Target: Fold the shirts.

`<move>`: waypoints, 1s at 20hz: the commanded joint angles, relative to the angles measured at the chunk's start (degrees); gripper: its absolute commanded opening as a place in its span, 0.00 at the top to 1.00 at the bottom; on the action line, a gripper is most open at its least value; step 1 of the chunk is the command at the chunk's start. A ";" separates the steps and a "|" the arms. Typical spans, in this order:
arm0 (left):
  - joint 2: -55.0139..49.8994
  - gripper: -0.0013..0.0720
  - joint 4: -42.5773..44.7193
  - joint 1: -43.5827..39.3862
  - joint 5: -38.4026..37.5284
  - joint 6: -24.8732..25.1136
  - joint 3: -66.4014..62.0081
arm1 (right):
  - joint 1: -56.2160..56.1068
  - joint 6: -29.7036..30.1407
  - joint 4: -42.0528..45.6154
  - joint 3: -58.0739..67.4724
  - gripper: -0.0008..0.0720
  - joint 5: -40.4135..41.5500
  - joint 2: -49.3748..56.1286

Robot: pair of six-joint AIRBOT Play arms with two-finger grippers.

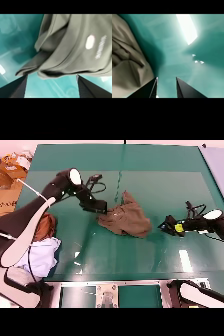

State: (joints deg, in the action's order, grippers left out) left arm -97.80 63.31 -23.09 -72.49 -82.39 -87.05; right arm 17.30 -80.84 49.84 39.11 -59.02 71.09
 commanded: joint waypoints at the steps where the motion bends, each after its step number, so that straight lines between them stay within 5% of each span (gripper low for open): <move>1: -0.31 0.02 -2.23 0.07 1.36 3.23 5.73 | -0.07 11.65 -15.37 -0.83 0.52 1.18 7.56; 9: -1.42 0.03 -20.70 -0.50 14.47 10.69 -0.26 | -3.93 13.25 -17.49 8.20 0.53 0.48 15.96; 12: -4.83 0.02 -16.41 -2.27 6.67 10.64 -0.17 | -8.74 13.88 -17.51 8.33 0.55 0.52 18.53; 14: -5.42 0.02 -7.74 -1.75 1.42 9.79 -0.22 | -9.40 14.53 -17.49 8.74 0.82 0.37 19.47; 16: -5.40 0.02 -1.53 0.61 -5.97 7.61 -0.94 | -8.94 16.52 -17.44 8.98 0.97 0.02 19.50; 20: -5.27 0.02 -2.54 7.91 -15.28 7.37 -3.96 | -7.23 16.85 -17.03 9.62 0.97 0.02 19.47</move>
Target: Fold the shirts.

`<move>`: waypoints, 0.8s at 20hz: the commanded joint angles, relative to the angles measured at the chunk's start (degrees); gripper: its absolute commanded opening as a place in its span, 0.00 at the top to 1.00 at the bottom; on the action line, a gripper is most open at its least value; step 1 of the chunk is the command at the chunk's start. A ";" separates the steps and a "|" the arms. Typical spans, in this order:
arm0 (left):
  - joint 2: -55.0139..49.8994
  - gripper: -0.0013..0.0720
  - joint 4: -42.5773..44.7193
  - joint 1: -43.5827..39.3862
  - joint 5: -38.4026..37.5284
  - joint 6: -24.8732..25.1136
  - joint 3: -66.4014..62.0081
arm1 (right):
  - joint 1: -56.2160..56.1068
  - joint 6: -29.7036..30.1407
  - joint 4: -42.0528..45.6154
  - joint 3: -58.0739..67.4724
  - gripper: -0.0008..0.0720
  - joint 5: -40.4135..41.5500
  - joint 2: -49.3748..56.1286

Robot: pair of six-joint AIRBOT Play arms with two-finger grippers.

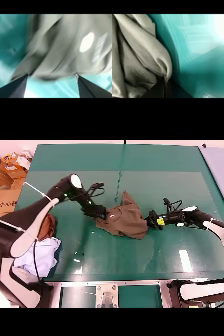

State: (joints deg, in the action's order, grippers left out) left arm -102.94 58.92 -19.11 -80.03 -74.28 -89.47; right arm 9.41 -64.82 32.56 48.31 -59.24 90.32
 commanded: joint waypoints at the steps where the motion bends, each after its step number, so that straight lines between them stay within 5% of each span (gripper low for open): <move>1: -0.13 0.02 1.03 4.79 -8.13 -0.68 -1.33 | 0.63 0.83 0.48 0.42 0.97 0.24 0.24; 4: -0.15 0.03 -4.59 3.61 -5.38 1.33 1.46 | 0.33 0.81 0.44 0.42 0.97 0.26 0.26; 9: -0.94 0.05 -6.38 -1.46 9.92 3.02 9.49 | 0.37 0.81 0.44 0.42 0.97 0.35 0.26; 12: -1.75 0.93 -8.98 -1.75 13.49 4.52 9.44 | 0.74 0.83 0.52 0.42 0.97 0.28 0.24; 16: 0.83 0.93 4.87 0.83 4.50 1.68 7.26 | 7.13 0.76 2.03 0.39 0.97 -2.84 -1.22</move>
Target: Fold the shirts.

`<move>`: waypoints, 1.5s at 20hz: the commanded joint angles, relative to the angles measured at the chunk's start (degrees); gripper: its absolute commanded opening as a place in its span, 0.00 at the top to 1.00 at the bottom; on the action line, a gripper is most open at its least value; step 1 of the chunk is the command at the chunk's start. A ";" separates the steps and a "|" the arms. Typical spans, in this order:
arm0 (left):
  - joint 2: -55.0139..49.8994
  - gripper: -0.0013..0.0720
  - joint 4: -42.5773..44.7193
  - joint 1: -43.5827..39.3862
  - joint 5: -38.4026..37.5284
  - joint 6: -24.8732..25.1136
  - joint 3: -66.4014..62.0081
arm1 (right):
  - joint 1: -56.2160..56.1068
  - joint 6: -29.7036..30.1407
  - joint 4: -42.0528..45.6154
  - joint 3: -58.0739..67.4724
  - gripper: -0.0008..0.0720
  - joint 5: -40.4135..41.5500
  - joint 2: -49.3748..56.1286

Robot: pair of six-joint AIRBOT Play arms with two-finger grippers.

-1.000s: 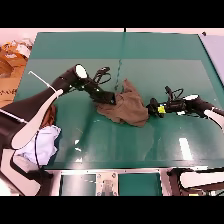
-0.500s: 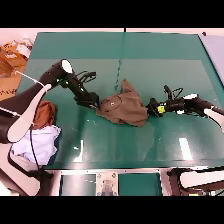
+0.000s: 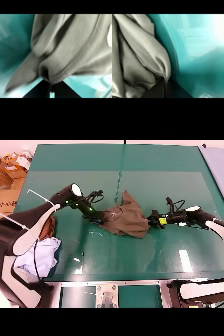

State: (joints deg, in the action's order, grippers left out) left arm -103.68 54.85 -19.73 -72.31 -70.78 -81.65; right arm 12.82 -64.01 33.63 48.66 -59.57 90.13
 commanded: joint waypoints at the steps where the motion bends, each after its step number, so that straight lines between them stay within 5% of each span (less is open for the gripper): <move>1: 3.06 0.93 11.93 3.06 -4.42 -2.95 -0.57 | 5.88 -0.13 2.36 0.00 0.97 -3.34 -2.27; 7: 7.69 0.93 9.25 8.33 -5.44 -1.14 -0.55 | 5.88 0.02 1.49 -3.52 0.96 -7.82 -11.76; 8: 7.48 0.93 7.91 8.07 -4.33 -0.66 -0.55 | 4.07 0.02 1.31 -3.23 0.81 -7.76 -11.80; 9: 7.48 0.93 7.67 8.00 -3.06 -0.68 -0.55 | 3.13 0.04 1.36 -2.69 0.49 -7.19 -11.74; 10: 7.50 0.93 7.50 7.98 -2.58 -0.66 -0.55 | 2.86 0.11 1.36 -1.55 0.28 -5.31 -11.58; 13: 7.50 0.93 7.78 7.98 -2.69 0.83 -0.55 | 4.42 0.22 1.33 5.33 0.27 4.96 -10.36; 21: 7.50 0.93 8.22 8.02 -1.70 0.81 -0.55 | -5.79 -10.16 1.31 41.68 0.28 0.76 19.96; 26: 7.50 0.93 8.20 8.02 -1.79 0.81 -0.55 | -10.80 -13.64 1.33 49.40 0.32 0.61 28.72; 30: 7.50 0.93 8.20 8.02 -1.77 0.81 -0.55 | -11.26 -15.54 1.36 49.35 0.72 -0.96 30.14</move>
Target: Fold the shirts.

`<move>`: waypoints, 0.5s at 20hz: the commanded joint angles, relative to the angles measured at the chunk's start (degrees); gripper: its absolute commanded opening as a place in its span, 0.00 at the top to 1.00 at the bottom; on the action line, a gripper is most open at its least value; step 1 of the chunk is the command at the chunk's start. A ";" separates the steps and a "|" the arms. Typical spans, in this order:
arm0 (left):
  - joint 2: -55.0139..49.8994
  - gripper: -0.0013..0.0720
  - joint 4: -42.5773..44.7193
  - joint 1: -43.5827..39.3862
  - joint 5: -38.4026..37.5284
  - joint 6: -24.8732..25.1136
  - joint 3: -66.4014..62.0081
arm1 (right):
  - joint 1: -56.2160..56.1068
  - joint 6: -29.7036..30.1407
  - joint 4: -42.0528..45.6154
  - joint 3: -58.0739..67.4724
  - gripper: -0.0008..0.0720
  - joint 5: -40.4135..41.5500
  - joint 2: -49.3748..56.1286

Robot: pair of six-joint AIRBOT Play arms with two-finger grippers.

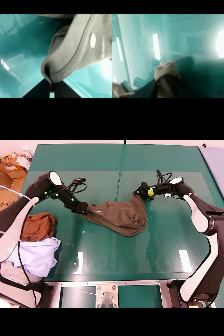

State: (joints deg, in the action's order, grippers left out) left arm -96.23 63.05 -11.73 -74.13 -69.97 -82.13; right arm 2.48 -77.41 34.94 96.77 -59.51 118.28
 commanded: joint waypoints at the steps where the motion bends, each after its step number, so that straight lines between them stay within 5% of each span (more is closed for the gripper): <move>1: 0.04 0.93 0.00 0.02 0.02 0.00 -0.07 | -0.90 -2.14 0.04 1.31 0.95 -1.22 1.95; 6: 0.57 0.93 7.85 0.13 -2.91 -1.86 -0.63 | 4.46 -5.14 1.90 2.73 0.97 -4.83 -0.09; 10: 3.08 0.93 21.49 3.28 -7.48 -8.70 -1.68 | 14.93 -10.23 16.92 2.73 0.97 -9.79 -8.31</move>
State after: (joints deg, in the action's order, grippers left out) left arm -94.54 75.68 -10.24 -78.59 -74.19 -83.33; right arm 11.46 -83.83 42.19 99.26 -65.25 114.48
